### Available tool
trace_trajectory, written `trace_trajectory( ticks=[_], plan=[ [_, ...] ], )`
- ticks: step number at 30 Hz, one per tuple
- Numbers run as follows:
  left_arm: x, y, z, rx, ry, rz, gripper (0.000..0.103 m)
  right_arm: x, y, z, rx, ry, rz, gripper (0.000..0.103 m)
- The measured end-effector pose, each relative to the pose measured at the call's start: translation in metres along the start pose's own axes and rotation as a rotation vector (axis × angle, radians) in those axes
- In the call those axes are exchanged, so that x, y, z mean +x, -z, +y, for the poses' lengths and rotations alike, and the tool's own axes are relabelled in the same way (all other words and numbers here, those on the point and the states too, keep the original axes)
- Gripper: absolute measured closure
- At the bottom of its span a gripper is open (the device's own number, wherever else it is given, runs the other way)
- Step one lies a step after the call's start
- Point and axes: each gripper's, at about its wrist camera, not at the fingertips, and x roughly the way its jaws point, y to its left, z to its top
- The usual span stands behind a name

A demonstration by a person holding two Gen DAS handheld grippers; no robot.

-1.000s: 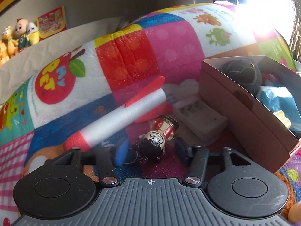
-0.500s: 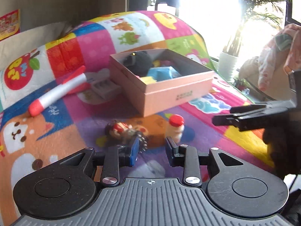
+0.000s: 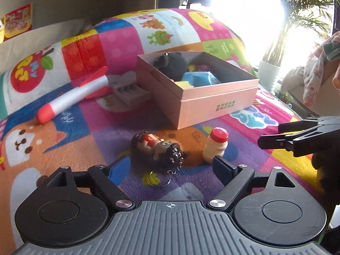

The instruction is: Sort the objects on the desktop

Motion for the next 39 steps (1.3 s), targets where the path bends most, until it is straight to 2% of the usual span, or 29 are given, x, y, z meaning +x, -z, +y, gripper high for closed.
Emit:
trace_trajectory(
  ticks=[3, 5, 8, 12, 17, 21, 24, 28, 30, 32, 34, 36, 39],
  plan=[
    [0.012, -0.004, 0.000, 0.074, -0.042, -0.013, 0.008, 0.002, 0.000, 0.000, -0.002, 0.001, 0.010, 0.000],
    [0.020, -0.009, 0.007, 0.096, -0.032, -0.002, 0.007, 0.002, 0.000, 0.001, -0.007, 0.003, 0.013, 0.000],
    [0.031, -0.017, 0.022, 0.064, 0.017, 0.012, 0.006, 0.003, -0.001, 0.000, -0.006, 0.000, 0.018, 0.000],
    [0.039, -0.023, 0.032, 0.025, 0.121, 0.014, 0.005, 0.003, -0.001, -0.001, 0.000, -0.009, 0.021, 0.000],
    [0.038, -0.015, 0.022, -0.009, 0.199, 0.044, 0.005, 0.003, -0.001, 0.000, -0.019, -0.006, 0.027, 0.000],
    [0.020, 0.000, 0.005, -0.015, 0.222, 0.048, 0.004, 0.004, -0.001, 0.003, -0.035, 0.005, 0.031, 0.000],
    [0.008, 0.012, -0.006, -0.033, 0.116, 0.052, 0.002, 0.004, -0.001, 0.005, -0.048, 0.010, 0.033, 0.000],
    [0.002, 0.021, -0.012, -0.034, -0.101, 0.063, 0.001, 0.003, 0.001, 0.007, -0.060, -0.005, 0.028, 0.000],
    [0.002, 0.021, -0.004, -0.083, -0.123, 0.065, 0.000, 0.000, 0.001, 0.009, -0.074, -0.012, 0.009, 0.000],
    [0.003, 0.020, 0.002, -0.113, -0.116, 0.075, 0.000, -0.006, 0.003, 0.016, -0.112, -0.015, -0.031, 0.005],
    [0.004, 0.021, 0.000, -0.096, -0.124, 0.082, 0.000, -0.010, 0.003, 0.026, -0.159, -0.045, -0.046, 0.028],
    [0.006, 0.020, -0.004, -0.070, -0.141, 0.094, 0.000, -0.013, 0.001, 0.042, -0.202, -0.112, -0.048, 0.039],
    [0.006, 0.021, -0.004, -0.072, -0.133, 0.095, 0.000, -0.015, 0.003, 0.069, -0.303, -0.141, -0.099, 0.042]
  ],
)
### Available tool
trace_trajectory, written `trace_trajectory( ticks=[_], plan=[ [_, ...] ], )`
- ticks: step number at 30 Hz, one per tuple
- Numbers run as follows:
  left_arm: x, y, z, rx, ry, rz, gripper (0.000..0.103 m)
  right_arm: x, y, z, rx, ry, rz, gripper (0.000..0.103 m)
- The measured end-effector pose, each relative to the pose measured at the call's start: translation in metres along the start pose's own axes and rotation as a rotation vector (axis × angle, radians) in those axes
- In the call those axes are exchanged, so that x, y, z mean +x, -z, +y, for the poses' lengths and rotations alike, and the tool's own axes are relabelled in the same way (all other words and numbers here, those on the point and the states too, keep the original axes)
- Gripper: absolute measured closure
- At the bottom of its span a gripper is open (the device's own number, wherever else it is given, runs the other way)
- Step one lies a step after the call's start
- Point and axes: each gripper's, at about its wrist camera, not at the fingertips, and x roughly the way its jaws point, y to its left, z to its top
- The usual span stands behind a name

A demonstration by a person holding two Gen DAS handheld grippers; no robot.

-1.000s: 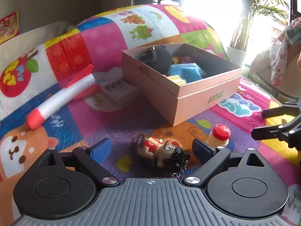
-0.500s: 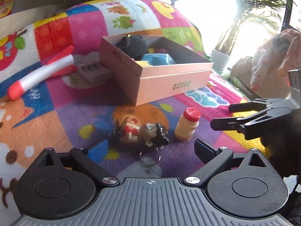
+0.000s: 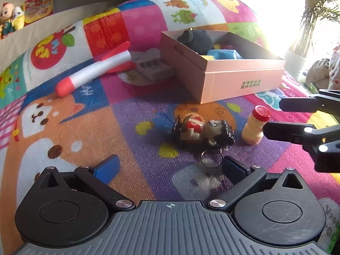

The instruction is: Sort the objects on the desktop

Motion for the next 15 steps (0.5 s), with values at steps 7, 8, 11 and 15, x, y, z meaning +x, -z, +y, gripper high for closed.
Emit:
trace_trajectory(
  ticks=[7, 8, 11, 15],
  plan=[
    [-0.008, -0.001, 0.024, -0.125, 0.054, -0.052, 0.000, 0.007, -0.006, 0.019, -0.033, 0.020, -0.035, 0.041],
    [-0.009, -0.002, 0.028, -0.136, 0.043, -0.064, 0.000, 0.008, -0.006, 0.017, -0.024, 0.042, -0.039, 0.041],
    [-0.014, -0.009, 0.033, -0.124, 0.034, -0.116, 0.005, 0.012, -0.001, 0.010, 0.014, 0.075, -0.036, 0.036],
    [-0.013, -0.018, 0.035, -0.094, 0.124, -0.117, 0.056, 0.013, 0.002, 0.000, 0.080, 0.070, -0.040, 0.035]
  ],
)
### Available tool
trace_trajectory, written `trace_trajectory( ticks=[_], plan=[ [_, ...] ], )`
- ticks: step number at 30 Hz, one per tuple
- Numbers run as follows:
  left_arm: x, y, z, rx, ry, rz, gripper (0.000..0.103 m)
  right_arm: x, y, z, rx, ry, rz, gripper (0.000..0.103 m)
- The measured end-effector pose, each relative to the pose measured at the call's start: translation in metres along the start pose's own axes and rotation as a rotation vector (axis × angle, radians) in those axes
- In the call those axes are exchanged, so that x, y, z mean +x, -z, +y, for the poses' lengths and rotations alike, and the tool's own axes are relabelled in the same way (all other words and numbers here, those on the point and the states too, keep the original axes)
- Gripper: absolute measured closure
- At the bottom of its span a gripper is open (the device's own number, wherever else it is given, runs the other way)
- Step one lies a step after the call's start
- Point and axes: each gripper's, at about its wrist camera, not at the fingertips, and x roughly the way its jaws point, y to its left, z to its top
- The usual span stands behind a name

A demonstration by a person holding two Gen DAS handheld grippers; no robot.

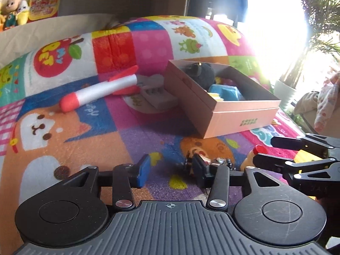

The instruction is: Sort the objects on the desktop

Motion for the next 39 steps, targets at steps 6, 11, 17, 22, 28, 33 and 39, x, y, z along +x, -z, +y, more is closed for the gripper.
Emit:
trace_trajectory(
  ticks=[6, 11, 17, 22, 28, 33, 39],
  plan=[
    [0.011, 0.002, -0.004, 0.020, 0.105, 0.023, 0.053, 0.000, 0.000, -0.004, 0.023, -0.024, 0.000, 0.031],
    [0.014, 0.005, -0.011, 0.040, 0.139, 0.030, 0.024, 0.000, 0.000, -0.003, 0.022, -0.017, -0.001, 0.030],
    [0.019, 0.003, -0.022, 0.064, 0.159, 0.036, 0.013, -0.001, 0.001, -0.005, 0.028, -0.019, -0.008, 0.029],
    [0.027, -0.001, -0.026, 0.061, 0.166, 0.036, 0.015, 0.002, -0.001, -0.015, 0.097, 0.001, 0.010, 0.029],
    [0.030, 0.001, -0.031, 0.083, 0.165, 0.046, 0.010, 0.002, 0.000, -0.021, 0.138, 0.005, 0.002, 0.029],
    [0.031, 0.001, -0.034, 0.086, 0.169, 0.042, 0.022, 0.003, -0.001, -0.024, 0.158, 0.013, 0.001, 0.029],
    [0.031, 0.001, -0.036, 0.096, 0.150, 0.044, 0.038, 0.002, 0.000, -0.022, 0.151, 0.003, -0.011, 0.028]
  ],
)
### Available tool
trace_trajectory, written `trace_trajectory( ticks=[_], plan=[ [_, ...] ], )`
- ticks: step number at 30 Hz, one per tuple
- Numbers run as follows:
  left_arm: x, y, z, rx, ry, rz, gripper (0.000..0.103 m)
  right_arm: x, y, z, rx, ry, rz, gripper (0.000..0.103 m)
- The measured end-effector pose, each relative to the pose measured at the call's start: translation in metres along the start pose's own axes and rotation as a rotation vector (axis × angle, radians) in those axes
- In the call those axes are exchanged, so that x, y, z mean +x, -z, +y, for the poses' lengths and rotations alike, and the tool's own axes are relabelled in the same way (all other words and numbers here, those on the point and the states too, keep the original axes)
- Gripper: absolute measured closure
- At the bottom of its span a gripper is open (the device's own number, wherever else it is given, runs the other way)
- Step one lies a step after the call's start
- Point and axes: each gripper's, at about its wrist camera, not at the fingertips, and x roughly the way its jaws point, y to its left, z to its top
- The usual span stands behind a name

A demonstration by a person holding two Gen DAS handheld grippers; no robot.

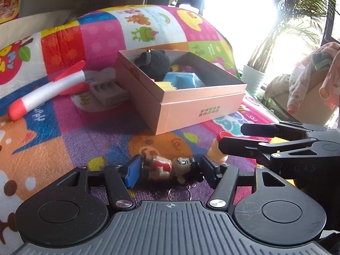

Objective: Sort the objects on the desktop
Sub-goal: 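Carry the keychain figurine into the pink box with the left tool while the right grasps the white bottle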

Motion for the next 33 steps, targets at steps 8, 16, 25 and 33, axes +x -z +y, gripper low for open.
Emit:
trace_trajectory(
  ticks=[8, 16, 25, 33],
  plan=[
    [-0.020, 0.008, 0.001, -0.004, -0.029, 0.002, 0.038, 0.001, 0.000, 0.004, -0.026, -0.004, 0.004, 0.028],
    [-0.056, 0.029, -0.001, -0.037, -0.065, 0.017, 0.038, 0.009, 0.000, 0.037, -0.211, 0.013, 0.036, 0.050],
    [-0.078, 0.024, -0.031, 0.015, -0.055, -0.019, 0.038, -0.023, -0.013, 0.023, -0.164, 0.014, 0.071, 0.078],
    [-0.088, -0.027, -0.081, 0.161, -0.040, -0.165, 0.038, -0.116, -0.058, -0.021, -0.117, 0.008, -0.056, 0.078]
  ],
)
